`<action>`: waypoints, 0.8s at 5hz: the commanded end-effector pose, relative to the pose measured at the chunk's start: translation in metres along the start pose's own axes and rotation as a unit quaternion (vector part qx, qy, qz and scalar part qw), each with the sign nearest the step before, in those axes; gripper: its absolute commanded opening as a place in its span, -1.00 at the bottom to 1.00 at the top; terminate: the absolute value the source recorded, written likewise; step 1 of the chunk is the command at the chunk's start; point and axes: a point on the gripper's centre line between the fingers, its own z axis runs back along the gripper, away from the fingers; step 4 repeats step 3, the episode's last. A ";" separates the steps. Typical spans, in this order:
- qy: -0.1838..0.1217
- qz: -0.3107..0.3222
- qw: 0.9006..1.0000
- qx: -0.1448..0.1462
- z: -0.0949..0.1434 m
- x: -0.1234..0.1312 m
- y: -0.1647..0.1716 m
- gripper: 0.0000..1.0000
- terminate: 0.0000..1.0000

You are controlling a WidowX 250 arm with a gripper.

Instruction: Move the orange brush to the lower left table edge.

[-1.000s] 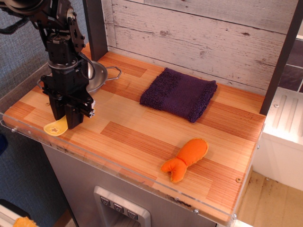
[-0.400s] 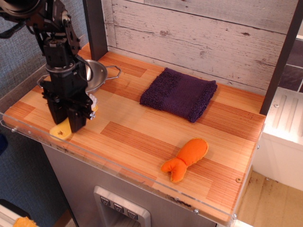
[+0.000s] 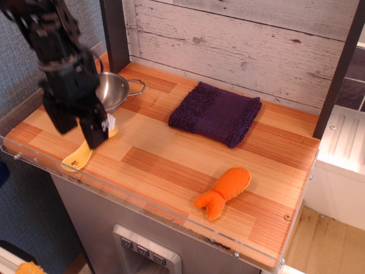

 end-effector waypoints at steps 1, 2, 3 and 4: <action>-0.045 -0.021 0.998 0.039 0.086 -0.002 -0.016 1.00 -1.00; -0.045 -0.021 0.998 0.039 0.086 -0.002 -0.016 1.00 -1.00; -0.045 -0.021 0.998 0.039 0.086 -0.002 -0.016 1.00 1.00; -0.045 -0.021 0.998 0.039 0.086 -0.002 -0.016 1.00 1.00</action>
